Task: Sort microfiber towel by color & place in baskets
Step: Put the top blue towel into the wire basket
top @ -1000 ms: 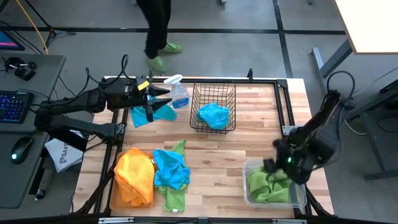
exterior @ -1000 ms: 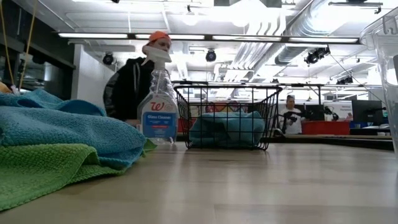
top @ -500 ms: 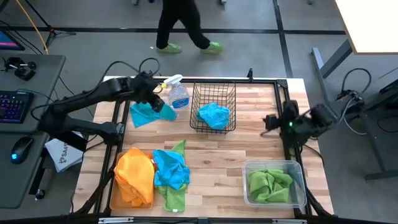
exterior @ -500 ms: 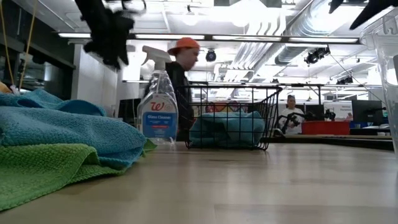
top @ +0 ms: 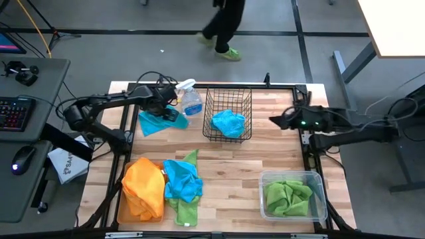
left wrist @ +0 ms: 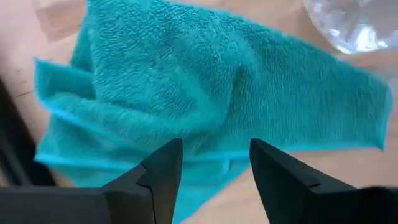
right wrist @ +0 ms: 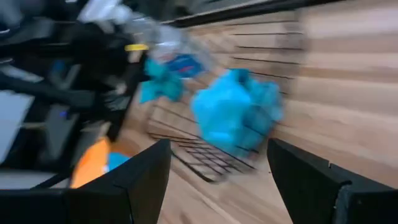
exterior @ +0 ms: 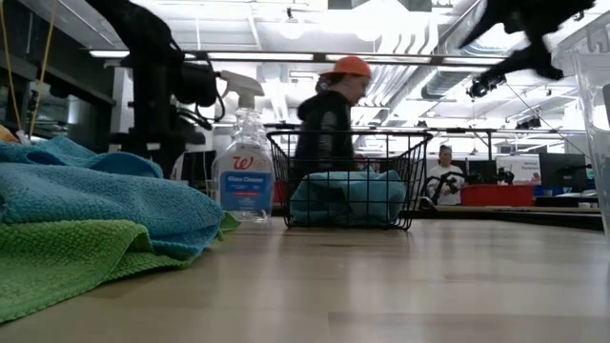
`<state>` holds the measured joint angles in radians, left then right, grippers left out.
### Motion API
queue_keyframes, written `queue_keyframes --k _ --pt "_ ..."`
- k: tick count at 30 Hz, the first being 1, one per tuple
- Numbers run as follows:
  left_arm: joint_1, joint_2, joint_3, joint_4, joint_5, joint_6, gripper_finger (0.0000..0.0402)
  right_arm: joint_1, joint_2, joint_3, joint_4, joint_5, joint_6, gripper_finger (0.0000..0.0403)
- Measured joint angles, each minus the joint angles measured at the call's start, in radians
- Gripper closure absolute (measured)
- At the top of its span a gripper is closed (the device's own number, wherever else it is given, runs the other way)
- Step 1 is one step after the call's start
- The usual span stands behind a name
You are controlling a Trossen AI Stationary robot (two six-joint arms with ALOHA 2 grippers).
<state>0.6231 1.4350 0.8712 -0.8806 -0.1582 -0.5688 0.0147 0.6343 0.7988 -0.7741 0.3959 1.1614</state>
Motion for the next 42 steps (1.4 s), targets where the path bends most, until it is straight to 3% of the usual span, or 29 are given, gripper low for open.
queue_keyframes --k 5,11,17,19,23,26,34,38,42 --pt "0.009 0.066 -0.005 0.07 -0.044 -0.004 0.0227 -0.131 0.07 -0.055 0.248 -0.144 -0.219 0.0139" --pt "0.036 0.175 -0.006 0.037 -0.08 0.013 0.0227 -0.247 0.165 0.022 0.261 -0.218 -0.412 0.0139" --pt "0.036 0.252 0.0 0.04 -0.114 0.125 0.0234 -0.28 0.215 0.123 0.257 -0.24 -0.514 0.0139" --pt "0.034 0.26 0.0 0.032 -0.113 0.186 0.0262 -0.285 0.225 0.157 0.257 -0.24 -0.533 0.0139" --pt "0.036 0.254 -0.004 0.003 -0.083 0.247 0.0377 -0.285 0.236 0.224 0.255 -0.237 -0.561 0.0139" --pt "0.035 0.217 -0.017 -0.025 -0.051 0.266 0.0392 -0.285 0.236 0.276 0.256 -0.235 -0.588 0.0139" --pt "0.005 -0.073 -0.026 -0.169 0.113 0.288 0.04 -0.285 0.236 0.388 0.273 -0.234 -0.67 0.0139" --pt "-0.051 -0.243 0.017 -0.262 0.33 0.282 0.0401 -0.285 0.236 0.412 0.285 -0.211 -0.681 0.0139" --pt "-0.201 -0.337 0.08 -0.283 0.591 0.218 0.0401 -0.285 0.236 0.418 0.296 -0.162 -0.682 0.0139"
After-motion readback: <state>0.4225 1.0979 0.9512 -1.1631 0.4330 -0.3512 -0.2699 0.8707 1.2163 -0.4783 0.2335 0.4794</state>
